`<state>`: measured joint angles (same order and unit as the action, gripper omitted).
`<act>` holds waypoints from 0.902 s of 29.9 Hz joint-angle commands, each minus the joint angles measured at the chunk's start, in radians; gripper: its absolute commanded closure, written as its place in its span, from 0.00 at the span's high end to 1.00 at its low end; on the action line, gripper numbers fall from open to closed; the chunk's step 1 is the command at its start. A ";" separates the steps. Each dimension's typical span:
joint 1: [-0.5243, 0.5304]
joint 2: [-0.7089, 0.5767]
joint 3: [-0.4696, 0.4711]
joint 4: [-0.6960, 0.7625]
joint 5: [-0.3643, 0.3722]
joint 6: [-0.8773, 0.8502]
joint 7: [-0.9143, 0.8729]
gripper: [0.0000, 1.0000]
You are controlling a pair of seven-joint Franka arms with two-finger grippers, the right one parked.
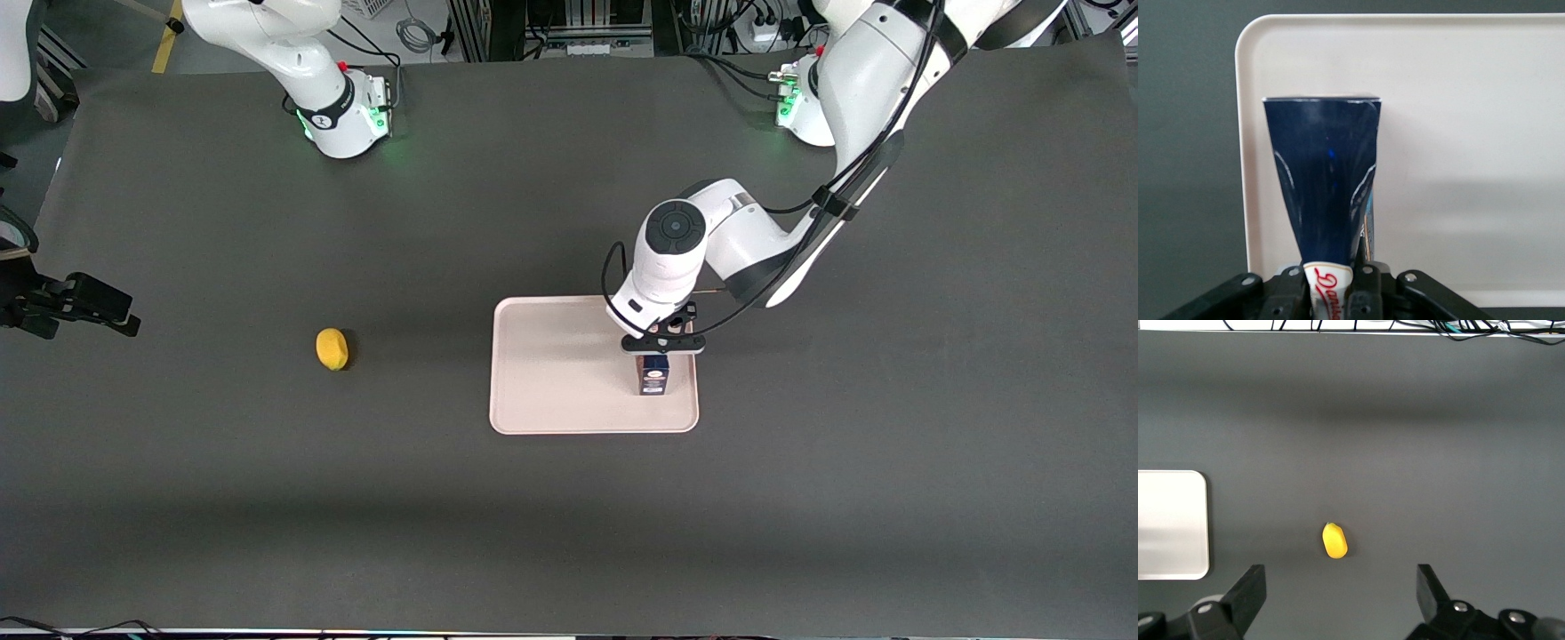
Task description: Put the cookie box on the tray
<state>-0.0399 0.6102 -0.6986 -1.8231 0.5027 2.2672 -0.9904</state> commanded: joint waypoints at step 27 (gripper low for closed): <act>-0.005 0.039 0.054 0.025 0.014 0.031 0.033 1.00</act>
<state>-0.0385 0.6394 -0.6466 -1.8179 0.5030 2.2931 -0.9633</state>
